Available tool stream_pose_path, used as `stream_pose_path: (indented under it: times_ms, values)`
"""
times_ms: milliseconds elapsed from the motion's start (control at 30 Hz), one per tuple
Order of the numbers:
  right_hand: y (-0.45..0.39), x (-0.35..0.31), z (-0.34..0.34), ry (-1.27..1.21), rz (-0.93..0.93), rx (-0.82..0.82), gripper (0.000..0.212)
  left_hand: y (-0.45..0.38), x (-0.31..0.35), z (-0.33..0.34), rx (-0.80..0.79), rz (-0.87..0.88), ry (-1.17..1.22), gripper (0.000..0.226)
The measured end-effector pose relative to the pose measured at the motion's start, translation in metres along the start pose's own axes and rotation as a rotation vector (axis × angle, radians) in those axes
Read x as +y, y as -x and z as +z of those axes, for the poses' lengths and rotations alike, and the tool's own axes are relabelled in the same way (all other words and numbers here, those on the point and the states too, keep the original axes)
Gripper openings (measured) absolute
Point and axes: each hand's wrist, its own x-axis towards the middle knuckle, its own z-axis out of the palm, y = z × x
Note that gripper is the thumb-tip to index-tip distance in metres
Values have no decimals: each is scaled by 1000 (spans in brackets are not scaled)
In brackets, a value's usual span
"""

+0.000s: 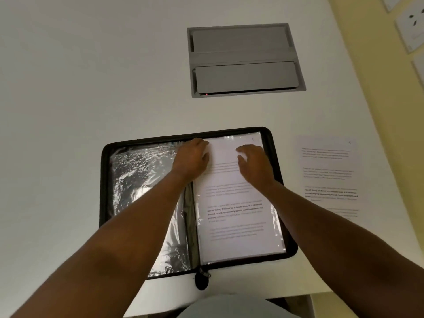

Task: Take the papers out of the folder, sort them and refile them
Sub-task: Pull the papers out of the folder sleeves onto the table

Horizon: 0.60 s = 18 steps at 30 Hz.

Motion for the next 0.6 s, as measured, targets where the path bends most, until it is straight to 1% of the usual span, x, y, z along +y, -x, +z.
stream_pose_path:
  times_ms: [67,133,233,367,500,600]
  values:
    - [-6,16,-11,-34,22,58,33,-9,5,8,-18,-12,-64,47]
    - [-13,30,-19,-36,60,94,35,-16,7,14,-13,-39,-127,49]
    - [-27,45,-23,-15,133,104,36,-23,11,16,32,-49,-136,37]
    - [-43,50,-24,-22,130,131,34,-31,14,14,48,-18,-114,18]
    - [-56,44,-26,-61,65,205,30,-37,17,6,31,-19,-38,5]
    - [-71,34,-33,-63,-87,260,24,-39,16,1,-8,-11,15,16]
